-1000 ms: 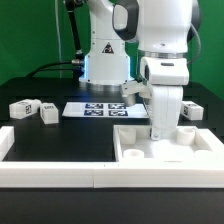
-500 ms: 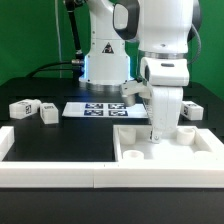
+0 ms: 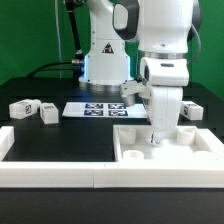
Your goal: Assemble square table
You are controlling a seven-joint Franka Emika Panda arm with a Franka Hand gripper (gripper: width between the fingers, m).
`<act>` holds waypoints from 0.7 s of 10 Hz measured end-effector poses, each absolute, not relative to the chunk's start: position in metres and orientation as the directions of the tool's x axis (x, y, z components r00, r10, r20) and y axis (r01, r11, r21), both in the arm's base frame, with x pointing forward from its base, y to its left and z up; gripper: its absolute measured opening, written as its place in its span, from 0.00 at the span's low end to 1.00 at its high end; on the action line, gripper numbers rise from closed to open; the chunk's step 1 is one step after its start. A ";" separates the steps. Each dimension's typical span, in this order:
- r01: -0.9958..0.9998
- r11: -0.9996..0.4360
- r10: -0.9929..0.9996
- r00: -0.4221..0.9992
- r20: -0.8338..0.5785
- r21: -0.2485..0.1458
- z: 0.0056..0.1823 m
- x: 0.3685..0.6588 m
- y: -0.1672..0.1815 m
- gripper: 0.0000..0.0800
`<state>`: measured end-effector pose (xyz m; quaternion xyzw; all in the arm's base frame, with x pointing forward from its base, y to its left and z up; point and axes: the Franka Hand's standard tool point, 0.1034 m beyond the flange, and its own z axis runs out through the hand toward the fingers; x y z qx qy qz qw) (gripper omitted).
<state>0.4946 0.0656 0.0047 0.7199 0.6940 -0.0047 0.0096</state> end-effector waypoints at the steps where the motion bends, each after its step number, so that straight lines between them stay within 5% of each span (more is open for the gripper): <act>1: 0.999 -0.037 0.999 0.037 -0.020 0.007 0.005 0.495 0.065 0.81; 4: 0.999 -0.037 0.999 0.037 -0.020 0.008 0.005 0.495 0.065 0.81; 7: 0.989 -0.148 0.988 0.148 -0.034 0.024 0.036 0.485 0.080 0.81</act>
Offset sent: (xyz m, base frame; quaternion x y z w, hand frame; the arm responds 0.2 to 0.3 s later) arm 0.0000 0.0000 0.0000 0.0000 0.0000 0.0000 1.0000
